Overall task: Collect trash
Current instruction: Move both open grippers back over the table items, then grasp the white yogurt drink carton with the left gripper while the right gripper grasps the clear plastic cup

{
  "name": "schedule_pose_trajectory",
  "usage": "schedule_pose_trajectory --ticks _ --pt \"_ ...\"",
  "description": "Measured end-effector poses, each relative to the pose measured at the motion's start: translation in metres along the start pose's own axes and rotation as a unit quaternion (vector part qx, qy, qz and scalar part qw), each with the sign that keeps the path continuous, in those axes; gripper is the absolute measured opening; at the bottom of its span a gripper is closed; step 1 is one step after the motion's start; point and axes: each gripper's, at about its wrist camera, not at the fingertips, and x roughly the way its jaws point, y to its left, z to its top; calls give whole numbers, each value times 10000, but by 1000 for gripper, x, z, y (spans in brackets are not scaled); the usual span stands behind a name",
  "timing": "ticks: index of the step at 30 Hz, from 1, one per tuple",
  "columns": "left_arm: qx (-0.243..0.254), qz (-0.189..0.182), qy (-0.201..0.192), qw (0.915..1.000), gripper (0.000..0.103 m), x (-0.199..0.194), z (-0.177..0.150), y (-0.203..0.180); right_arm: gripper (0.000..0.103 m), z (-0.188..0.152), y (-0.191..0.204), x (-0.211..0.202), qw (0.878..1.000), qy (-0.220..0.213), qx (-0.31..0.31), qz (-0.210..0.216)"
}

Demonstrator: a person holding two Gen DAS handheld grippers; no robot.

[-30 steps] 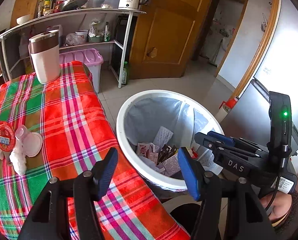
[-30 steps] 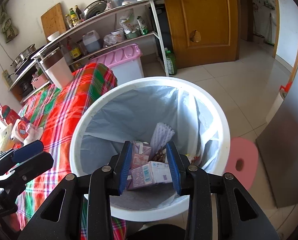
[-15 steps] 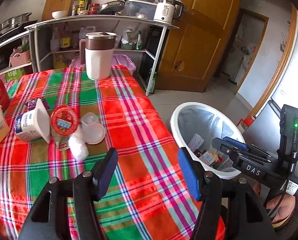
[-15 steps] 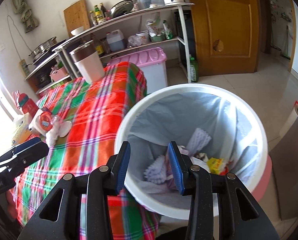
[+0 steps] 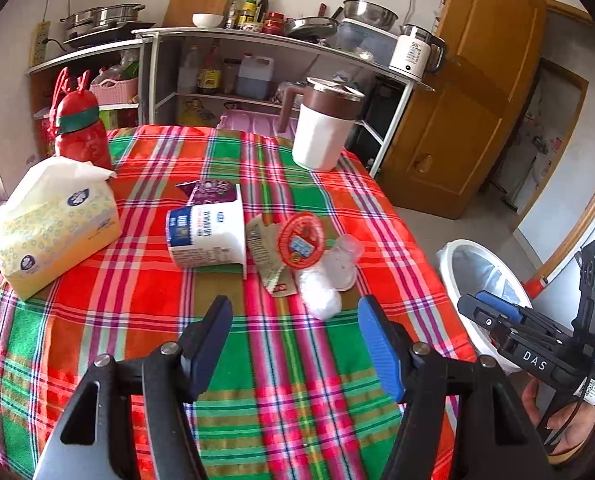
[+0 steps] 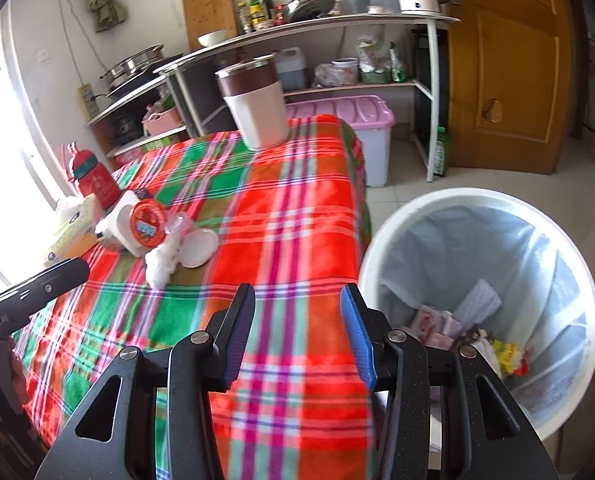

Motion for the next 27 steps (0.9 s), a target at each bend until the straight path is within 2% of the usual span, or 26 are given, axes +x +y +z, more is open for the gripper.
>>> schedule_pose_trajectory --ticks 9,12,27 --pt "-284 202 -2 9994 70 7 11 45 50 14 48 36 9987 109 -399 298" --pt "-365 163 25 9992 71 15 16 53 51 20 60 46 9979 98 -472 428" --pt "-337 157 309 9988 73 58 35 56 53 40 87 89 9944 238 -917 469"
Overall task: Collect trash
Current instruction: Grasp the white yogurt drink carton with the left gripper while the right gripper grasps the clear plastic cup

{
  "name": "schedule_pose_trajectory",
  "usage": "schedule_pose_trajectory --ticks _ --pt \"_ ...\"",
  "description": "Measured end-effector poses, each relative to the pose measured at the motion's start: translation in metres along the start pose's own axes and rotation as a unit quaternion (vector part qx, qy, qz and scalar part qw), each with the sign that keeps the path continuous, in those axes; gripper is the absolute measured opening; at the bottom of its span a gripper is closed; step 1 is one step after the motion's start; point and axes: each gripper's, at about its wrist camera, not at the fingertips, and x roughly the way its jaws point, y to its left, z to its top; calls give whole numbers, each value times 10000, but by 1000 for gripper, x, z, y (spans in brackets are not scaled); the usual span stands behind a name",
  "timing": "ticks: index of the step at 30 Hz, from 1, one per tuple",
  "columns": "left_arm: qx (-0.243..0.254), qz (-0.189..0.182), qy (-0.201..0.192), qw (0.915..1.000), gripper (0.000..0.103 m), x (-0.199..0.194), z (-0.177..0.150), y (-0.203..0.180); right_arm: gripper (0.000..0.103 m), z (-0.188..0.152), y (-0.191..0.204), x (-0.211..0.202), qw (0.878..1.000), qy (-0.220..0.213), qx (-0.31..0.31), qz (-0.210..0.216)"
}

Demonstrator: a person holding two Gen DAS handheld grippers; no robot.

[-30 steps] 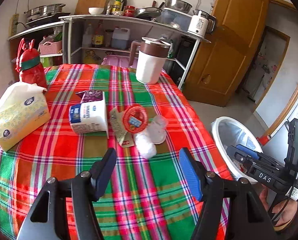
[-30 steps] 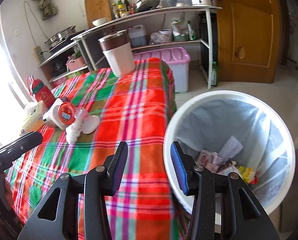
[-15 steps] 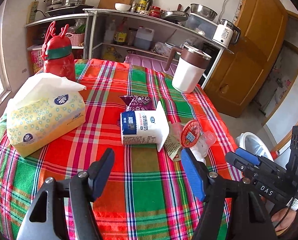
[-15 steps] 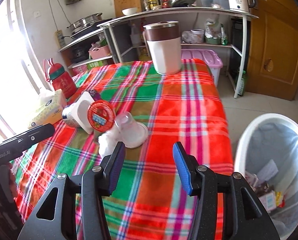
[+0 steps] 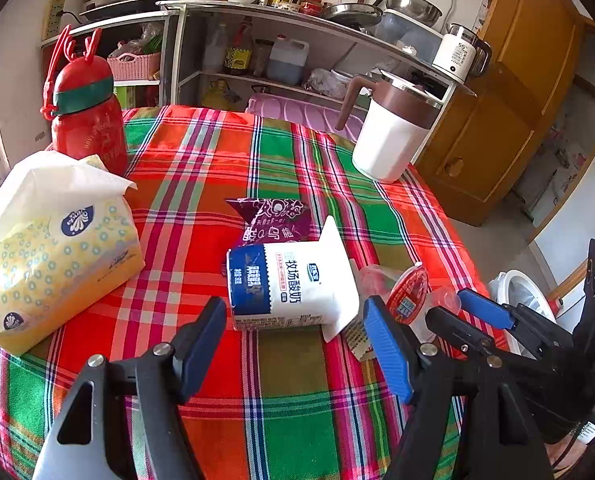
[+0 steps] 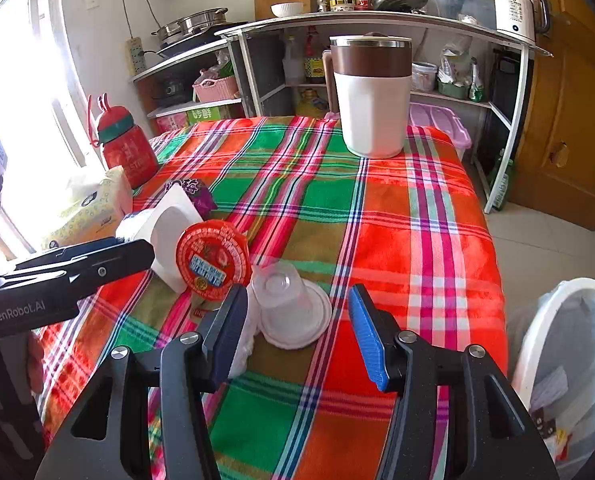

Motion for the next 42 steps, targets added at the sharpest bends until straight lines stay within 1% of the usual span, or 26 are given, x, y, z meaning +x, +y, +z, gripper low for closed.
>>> schedule_pose_trajectory --ticks 5,7,9,12,14,16,25,42 --pt "32 66 44 10000 73 8 2 2 53 4 2 9 9998 97 -91 -129" --pt "-45 121 12 9999 73 9 3 5 53 5 3 9 9998 77 -113 -142" --pt "-12 113 -12 9999 73 10 4 5 52 6 4 9 9998 43 -134 -122" --pt "62 105 35 9999 72 13 5 2 45 5 5 11 9998 65 -136 -142" --pt "64 92 43 9999 70 15 5 1 36 5 4 13 9998 89 -121 -134" --pt "47 121 28 9999 68 15 5 1 31 4 4 13 9998 97 -101 -126" --pt "-91 154 -19 9998 67 10 4 5 30 1 1 9 9998 33 -63 -176" --pt "97 27 -195 9998 67 -25 -13 -14 30 -13 -7 -31 9992 -304 227 -118"
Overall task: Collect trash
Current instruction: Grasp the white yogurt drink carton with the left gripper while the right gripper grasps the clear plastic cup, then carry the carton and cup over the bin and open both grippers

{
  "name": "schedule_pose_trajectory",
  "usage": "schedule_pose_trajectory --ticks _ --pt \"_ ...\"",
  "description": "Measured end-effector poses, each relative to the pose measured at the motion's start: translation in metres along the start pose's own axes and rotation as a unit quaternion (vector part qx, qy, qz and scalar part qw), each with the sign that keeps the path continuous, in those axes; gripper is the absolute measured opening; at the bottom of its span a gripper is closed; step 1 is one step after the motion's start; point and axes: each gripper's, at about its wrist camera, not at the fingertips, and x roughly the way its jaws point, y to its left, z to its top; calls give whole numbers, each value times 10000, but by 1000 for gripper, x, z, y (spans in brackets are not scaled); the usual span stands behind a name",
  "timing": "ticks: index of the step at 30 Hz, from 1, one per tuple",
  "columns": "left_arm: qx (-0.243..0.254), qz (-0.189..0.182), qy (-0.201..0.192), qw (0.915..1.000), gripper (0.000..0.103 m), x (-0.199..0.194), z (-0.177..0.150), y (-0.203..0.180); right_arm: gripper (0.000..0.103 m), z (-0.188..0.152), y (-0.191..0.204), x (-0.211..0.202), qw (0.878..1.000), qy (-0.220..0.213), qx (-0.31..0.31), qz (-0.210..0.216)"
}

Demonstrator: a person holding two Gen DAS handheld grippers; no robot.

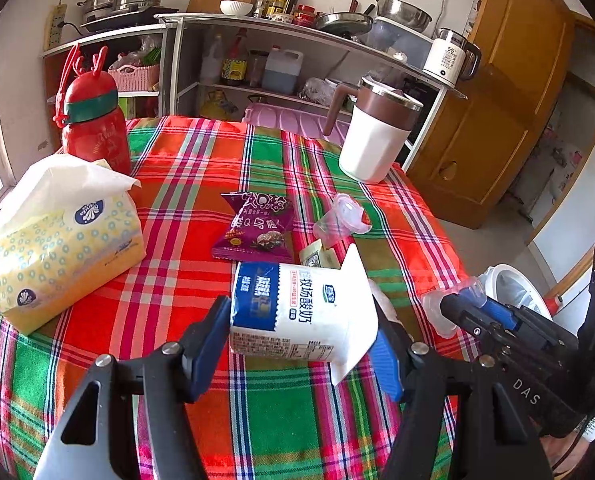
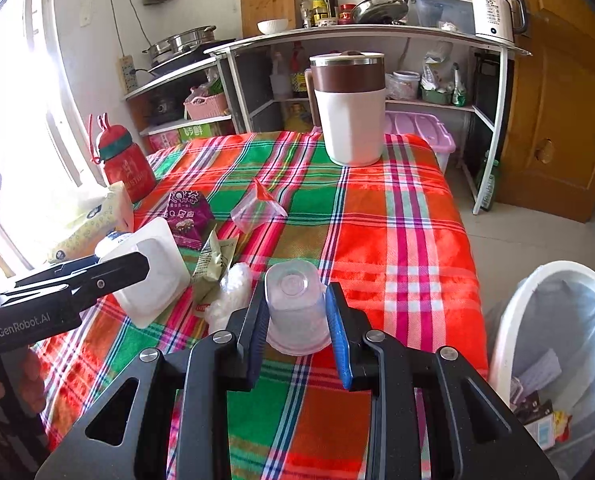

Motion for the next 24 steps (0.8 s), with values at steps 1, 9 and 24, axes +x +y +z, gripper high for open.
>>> schedule_pose_trajectory --ticks 1,9,24 --pt "15 -8 -21 10000 67 -3 -1 -2 30 -1 -1 -3 10000 -22 11 1" --pt "238 -165 -197 9994 67 -25 -4 -28 30 -8 -10 -31 9997 -189 150 -13" --pt "991 -582 -269 9930 67 -37 -17 -112 30 -25 -57 -88 9970 -467 463 -407"
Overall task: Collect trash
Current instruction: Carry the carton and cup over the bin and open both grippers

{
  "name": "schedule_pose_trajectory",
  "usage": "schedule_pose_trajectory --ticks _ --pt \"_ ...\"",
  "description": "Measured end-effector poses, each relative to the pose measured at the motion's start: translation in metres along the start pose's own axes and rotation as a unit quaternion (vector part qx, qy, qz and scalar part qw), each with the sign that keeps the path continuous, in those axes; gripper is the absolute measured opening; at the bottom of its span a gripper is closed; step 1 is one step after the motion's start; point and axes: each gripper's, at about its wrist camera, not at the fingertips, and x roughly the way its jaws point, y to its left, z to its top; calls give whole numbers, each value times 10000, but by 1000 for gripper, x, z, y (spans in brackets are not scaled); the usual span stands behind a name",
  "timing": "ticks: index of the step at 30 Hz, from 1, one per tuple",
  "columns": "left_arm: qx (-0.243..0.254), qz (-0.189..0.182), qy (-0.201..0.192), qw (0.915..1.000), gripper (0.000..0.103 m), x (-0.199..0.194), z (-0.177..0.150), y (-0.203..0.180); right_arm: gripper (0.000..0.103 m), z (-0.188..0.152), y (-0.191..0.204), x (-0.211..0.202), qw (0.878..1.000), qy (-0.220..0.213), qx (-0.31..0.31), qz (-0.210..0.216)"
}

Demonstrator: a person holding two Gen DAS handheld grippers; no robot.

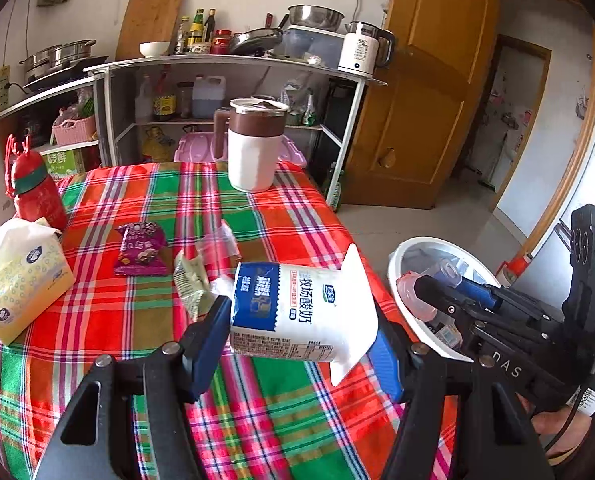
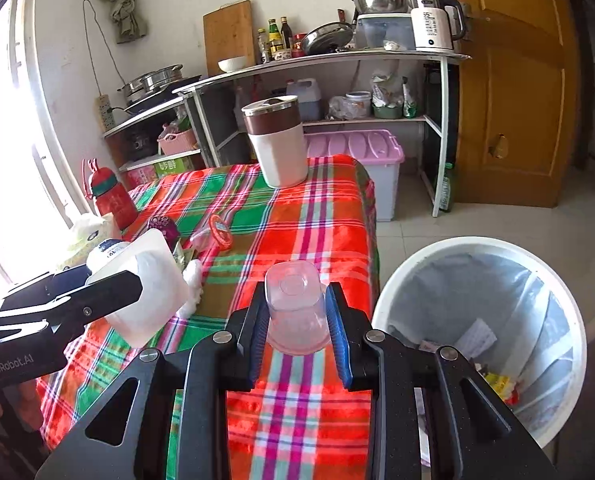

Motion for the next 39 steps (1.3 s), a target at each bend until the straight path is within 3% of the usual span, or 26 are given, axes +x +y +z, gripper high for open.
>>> schedule_pose_trajectory --ticks 20,36,39 --pt "722 -944 469 9918 67 56 5 -124 30 -23 -121 -31 9925 165 711 -978" --pt "823 -1011 992 9865 67 96 -5 -150 31 -40 -162 -11 9849 606 942 -1321" --pt "814 -961 1014 9868 67 96 -6 -148 42 -42 -163 -11 9837 619 993 -1363"
